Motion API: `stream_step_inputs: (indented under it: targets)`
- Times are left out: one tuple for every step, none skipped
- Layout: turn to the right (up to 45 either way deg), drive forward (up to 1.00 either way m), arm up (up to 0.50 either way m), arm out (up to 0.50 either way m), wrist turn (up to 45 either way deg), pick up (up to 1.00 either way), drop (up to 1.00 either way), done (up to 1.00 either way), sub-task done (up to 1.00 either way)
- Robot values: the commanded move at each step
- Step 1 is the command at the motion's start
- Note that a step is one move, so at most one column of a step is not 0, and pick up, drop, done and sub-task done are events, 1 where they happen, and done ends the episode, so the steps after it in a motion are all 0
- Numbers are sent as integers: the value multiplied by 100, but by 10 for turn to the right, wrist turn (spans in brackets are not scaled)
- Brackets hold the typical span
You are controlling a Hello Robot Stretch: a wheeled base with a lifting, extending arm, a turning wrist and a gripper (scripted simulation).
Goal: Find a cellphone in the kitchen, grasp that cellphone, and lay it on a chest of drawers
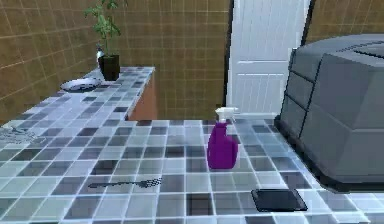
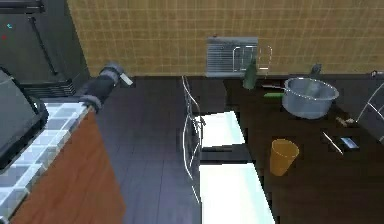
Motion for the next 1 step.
stream_step_inputs:
  targets:
    - [-450, 0, 0, 0, 0, 0, 0, 0, 0]
